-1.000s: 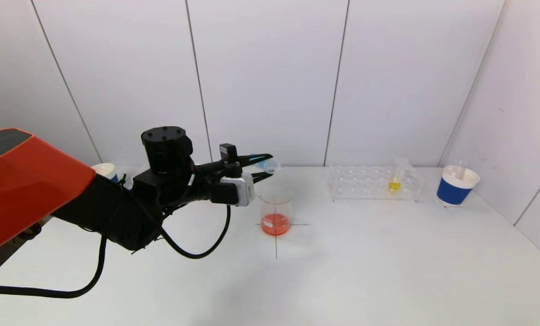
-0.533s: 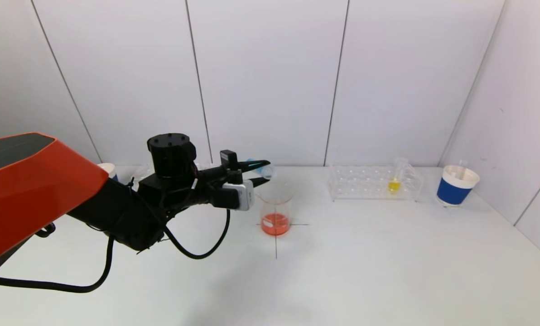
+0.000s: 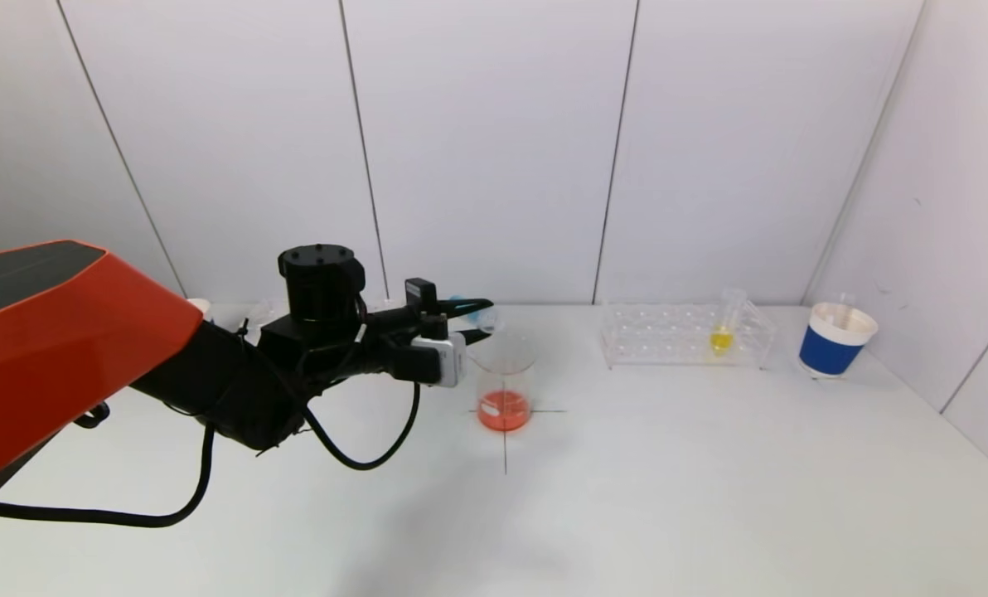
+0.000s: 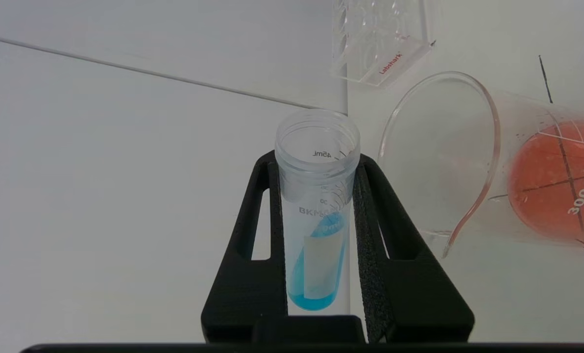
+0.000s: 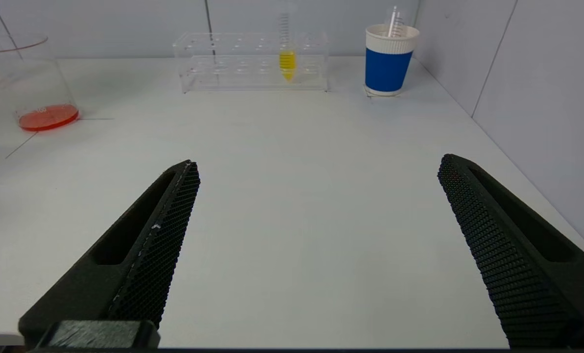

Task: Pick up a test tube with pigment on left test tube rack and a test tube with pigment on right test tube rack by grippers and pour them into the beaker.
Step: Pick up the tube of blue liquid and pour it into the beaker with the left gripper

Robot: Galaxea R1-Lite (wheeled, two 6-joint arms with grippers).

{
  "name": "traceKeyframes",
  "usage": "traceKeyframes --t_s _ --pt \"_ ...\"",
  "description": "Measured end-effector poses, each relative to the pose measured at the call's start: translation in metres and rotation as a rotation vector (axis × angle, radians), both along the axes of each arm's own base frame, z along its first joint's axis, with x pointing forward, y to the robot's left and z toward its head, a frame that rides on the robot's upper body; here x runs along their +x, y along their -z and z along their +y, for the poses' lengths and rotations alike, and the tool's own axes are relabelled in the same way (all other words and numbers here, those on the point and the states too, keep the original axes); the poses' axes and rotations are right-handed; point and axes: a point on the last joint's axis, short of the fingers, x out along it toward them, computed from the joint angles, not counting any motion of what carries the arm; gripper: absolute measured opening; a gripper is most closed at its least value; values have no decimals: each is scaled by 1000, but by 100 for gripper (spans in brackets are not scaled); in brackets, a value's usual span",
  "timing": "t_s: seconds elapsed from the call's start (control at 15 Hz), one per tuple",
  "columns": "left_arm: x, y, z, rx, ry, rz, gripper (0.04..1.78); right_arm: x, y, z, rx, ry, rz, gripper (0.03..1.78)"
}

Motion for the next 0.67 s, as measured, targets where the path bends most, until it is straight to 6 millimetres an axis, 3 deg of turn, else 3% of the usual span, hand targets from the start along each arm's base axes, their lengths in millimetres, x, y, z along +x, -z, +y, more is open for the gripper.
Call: traceKeyframes --t_s 0.67 --pt "5 -1 1 52 -22 -18 43 0 0 0 0 0 0 177"
